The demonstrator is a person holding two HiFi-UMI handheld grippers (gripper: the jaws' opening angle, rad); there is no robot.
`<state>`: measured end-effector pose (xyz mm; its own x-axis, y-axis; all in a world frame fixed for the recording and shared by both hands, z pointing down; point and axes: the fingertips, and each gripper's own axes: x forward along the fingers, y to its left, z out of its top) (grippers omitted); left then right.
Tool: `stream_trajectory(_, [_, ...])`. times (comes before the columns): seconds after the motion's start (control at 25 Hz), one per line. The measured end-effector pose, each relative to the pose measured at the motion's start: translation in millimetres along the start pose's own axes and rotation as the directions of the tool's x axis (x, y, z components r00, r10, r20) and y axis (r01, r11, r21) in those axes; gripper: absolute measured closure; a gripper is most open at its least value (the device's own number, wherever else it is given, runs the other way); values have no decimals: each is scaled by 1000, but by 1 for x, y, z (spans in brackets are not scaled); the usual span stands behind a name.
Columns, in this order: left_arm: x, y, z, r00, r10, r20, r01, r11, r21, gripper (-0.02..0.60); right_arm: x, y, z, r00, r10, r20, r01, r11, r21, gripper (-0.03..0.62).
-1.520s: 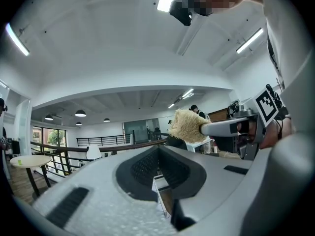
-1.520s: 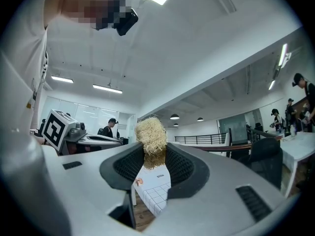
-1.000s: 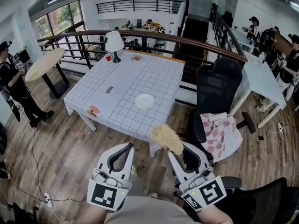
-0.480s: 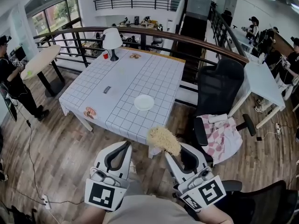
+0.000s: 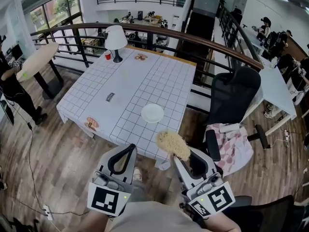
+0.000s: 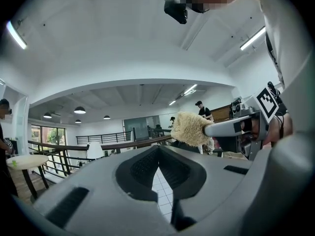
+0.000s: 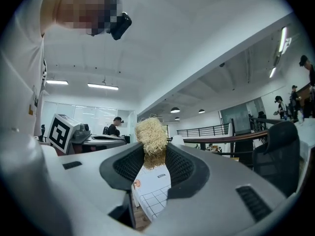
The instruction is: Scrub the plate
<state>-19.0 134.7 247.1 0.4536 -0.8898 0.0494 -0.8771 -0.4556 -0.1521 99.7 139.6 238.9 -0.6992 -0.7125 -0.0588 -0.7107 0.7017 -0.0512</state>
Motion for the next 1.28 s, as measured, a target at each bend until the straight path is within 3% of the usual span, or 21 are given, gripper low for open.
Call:
stream_trajectory(0.4, [71, 89, -8, 995, -102, -9, 101, 994, -43, 568, 113, -30, 1, 995, -75, -61, 74, 997, -15, 459])
stream_trajectory(0.72, [130, 157, -16, 988, -153, 16, 153, 986, -66, 568, 194, -62, 7, 990, -132, -56, 130, 991, -36, 459])
stream_trajectory(1.04, [154, 201, -23, 982, -185, 20, 186, 981, -55, 568, 233, -70, 9, 981, -191, -42, 190, 981, -44, 459])
stream_trajectory(1.28, [147, 202, -43, 981, -195, 10, 195, 978, -72, 568, 239, -67, -14, 979, -198, -56, 194, 979, -67, 459])
